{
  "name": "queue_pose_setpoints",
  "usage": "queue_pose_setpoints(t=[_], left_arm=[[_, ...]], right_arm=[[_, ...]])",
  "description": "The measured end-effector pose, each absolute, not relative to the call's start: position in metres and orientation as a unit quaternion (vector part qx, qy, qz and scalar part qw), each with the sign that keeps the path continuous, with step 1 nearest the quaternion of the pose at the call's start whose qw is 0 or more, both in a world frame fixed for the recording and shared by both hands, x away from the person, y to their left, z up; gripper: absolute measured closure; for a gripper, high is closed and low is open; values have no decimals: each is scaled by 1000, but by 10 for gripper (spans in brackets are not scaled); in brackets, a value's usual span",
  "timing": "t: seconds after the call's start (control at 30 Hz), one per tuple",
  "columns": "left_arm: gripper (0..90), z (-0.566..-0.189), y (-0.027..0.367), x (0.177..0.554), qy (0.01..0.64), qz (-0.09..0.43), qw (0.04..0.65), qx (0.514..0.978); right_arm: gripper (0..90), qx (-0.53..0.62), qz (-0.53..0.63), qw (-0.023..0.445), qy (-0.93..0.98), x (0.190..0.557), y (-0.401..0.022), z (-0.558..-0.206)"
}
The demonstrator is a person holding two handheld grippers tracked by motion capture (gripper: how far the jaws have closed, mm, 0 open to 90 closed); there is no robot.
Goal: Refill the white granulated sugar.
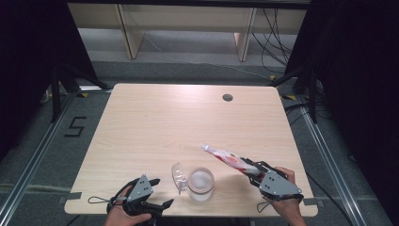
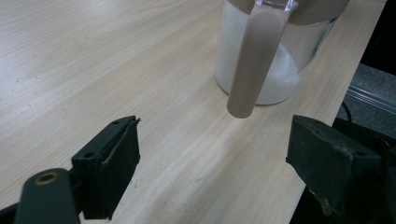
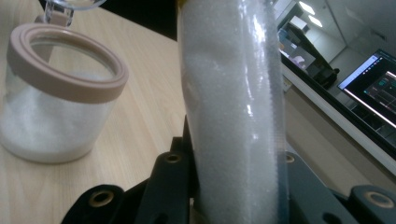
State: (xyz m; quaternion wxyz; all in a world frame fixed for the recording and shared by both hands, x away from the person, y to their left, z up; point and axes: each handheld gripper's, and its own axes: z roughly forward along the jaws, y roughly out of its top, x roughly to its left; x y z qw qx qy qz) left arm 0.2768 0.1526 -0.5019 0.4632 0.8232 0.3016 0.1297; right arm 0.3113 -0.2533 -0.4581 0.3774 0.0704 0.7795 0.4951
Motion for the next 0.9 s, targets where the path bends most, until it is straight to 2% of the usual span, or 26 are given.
queue_pose_setpoints(t=[0.43,0.9], left_arm=[[165,-501,153,277,296,133,458,828],[165,-501,154,277,293,135,455,830]], right_arm=[[772,119,526,329,775,327,-251,-473],[772,176,543,304,763,336,-263,-486]])
